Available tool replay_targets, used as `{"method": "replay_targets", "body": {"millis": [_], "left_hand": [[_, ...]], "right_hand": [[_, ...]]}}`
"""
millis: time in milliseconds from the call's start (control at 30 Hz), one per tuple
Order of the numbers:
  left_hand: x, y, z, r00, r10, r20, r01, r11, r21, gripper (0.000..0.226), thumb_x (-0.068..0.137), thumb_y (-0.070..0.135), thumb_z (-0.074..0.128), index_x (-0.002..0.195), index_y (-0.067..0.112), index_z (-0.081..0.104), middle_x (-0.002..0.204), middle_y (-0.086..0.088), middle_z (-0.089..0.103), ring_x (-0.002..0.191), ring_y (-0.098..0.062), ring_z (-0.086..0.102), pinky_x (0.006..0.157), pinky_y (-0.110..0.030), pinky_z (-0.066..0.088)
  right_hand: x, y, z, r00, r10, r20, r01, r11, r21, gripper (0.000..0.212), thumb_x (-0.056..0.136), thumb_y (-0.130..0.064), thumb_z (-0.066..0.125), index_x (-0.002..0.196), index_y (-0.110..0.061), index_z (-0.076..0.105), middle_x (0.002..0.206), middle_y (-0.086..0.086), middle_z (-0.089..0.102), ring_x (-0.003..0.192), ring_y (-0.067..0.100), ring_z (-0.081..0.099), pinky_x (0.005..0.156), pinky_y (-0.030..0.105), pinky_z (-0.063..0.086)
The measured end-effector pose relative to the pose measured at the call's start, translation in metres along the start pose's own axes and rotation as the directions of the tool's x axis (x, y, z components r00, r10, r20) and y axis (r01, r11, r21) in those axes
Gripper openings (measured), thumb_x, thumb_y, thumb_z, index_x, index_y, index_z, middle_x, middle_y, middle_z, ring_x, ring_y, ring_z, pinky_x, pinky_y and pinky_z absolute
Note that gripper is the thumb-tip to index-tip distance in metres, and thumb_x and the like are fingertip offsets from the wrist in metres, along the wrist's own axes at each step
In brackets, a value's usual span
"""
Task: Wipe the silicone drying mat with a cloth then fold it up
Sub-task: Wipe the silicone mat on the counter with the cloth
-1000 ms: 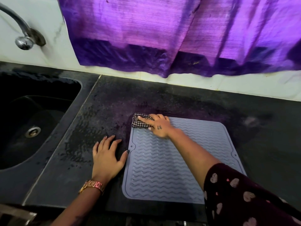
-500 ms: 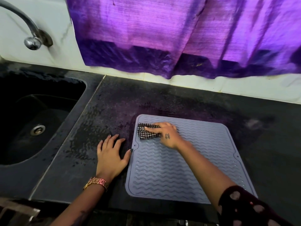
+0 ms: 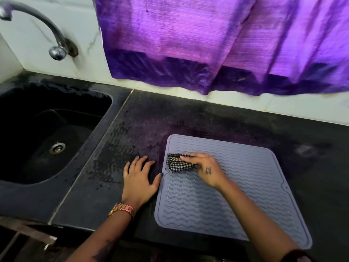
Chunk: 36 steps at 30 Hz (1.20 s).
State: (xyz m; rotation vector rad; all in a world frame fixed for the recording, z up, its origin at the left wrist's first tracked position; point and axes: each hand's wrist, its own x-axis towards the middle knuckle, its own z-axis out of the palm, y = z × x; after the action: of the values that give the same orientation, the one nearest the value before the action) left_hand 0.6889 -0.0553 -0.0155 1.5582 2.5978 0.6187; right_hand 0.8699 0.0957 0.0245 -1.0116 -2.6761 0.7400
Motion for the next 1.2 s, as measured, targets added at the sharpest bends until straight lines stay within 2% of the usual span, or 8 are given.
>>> {"method": "replay_targets", "body": {"millis": [67,200,333,433,600,800,933,1200], "left_hand": [[0.0,-0.001,0.0,1.0,0.002,0.0,-0.002,1.0,0.001,0.075,0.075,0.068,0.02,0.128,0.027,0.054,0.145,0.0,0.042,0.14,-0.021,0.026,0.117,-0.041,0.005],[0.0,-0.001,0.002,1.0,0.002,-0.004,-0.002,1.0,0.0,0.073,0.076,0.067,0.022,0.128,0.027,0.054,0.143,-0.001,0.044,0.14,-0.022,0.027,0.116,-0.041,0.005],[0.0,0.0,0.001,1.0,0.002,0.002,-0.002,1.0,0.008,0.075,0.075,0.067,0.02,0.128,0.027,0.054,0.144,-0.001,0.043,0.14,-0.021,0.026,0.117,-0.041,0.006],[0.0,0.0,0.001,1.0,0.001,0.003,-0.001,1.0,0.004,0.076,0.075,0.068,0.019,0.129,0.027,0.053,0.145,-0.001,0.042,0.141,-0.021,0.025,0.117,-0.041,0.005],[0.0,0.0,0.001,1.0,-0.001,0.003,0.001,1.0,0.001,0.077,0.075,0.068,0.019,0.13,0.027,0.052,0.146,-0.002,0.041,0.141,-0.021,0.024,0.117,-0.041,0.004],[-0.001,0.0,0.001,1.0,0.003,0.004,-0.003,1.0,0.005,0.077,0.075,0.067,0.018,0.131,0.026,0.051,0.146,-0.001,0.04,0.141,-0.021,0.023,0.118,-0.041,0.005],[-0.001,-0.001,0.002,1.0,0.001,0.005,-0.001,1.0,0.004,0.076,0.075,0.067,0.019,0.131,0.026,0.052,0.146,-0.002,0.041,0.141,-0.021,0.024,0.118,-0.042,0.005],[0.0,-0.001,0.004,1.0,0.008,-0.005,-0.008,1.0,0.009,0.076,0.076,0.067,0.02,0.13,0.026,0.053,0.145,-0.002,0.042,0.141,-0.021,0.025,0.117,-0.041,0.006]], "right_hand": [[-0.011,0.001,0.006,0.997,0.015,-0.071,-0.02,0.998,-0.064,0.074,0.08,0.012,0.048,0.131,-0.04,0.044,0.144,-0.007,0.044,0.132,0.016,0.038,0.114,0.044,0.024],[-0.036,0.003,0.03,1.0,0.02,-0.007,-0.021,0.977,-0.214,0.088,0.08,0.006,0.047,0.137,-0.052,0.013,0.154,-0.015,0.019,0.141,0.013,0.013,0.113,0.04,-0.01],[-0.023,0.006,0.012,0.998,0.004,0.056,0.002,0.993,-0.114,0.078,0.083,0.006,0.048,0.136,-0.048,0.027,0.15,-0.013,0.031,0.138,0.012,0.024,0.115,0.043,0.008],[-0.023,0.004,0.008,0.999,0.007,-0.045,-0.008,0.999,-0.032,0.072,0.081,0.009,0.047,0.132,-0.041,0.041,0.142,-0.009,0.044,0.13,0.013,0.039,0.114,0.041,0.024],[-0.053,-0.001,0.038,0.999,-0.003,-0.037,-0.003,0.985,-0.17,0.094,0.075,0.01,0.045,0.136,-0.055,0.014,0.152,-0.017,0.022,0.139,0.01,0.012,0.114,0.041,-0.009],[-0.052,-0.01,0.023,0.997,0.042,-0.066,-0.051,0.989,-0.139,0.078,0.083,0.005,0.049,0.132,-0.053,0.028,0.146,-0.021,0.032,0.138,0.009,0.024,0.116,0.041,0.003],[-0.077,-0.017,0.043,0.997,0.023,-0.075,-0.037,0.98,-0.195,0.089,0.08,0.007,0.043,0.134,-0.058,0.015,0.148,-0.027,0.014,0.136,0.002,0.008,0.112,0.034,-0.015],[-0.08,-0.025,0.035,0.993,0.036,-0.116,-0.048,0.994,-0.103,0.08,0.077,0.007,0.049,0.131,-0.051,0.04,0.144,-0.02,0.037,0.134,0.013,0.028,0.11,0.035,0.002]]}}
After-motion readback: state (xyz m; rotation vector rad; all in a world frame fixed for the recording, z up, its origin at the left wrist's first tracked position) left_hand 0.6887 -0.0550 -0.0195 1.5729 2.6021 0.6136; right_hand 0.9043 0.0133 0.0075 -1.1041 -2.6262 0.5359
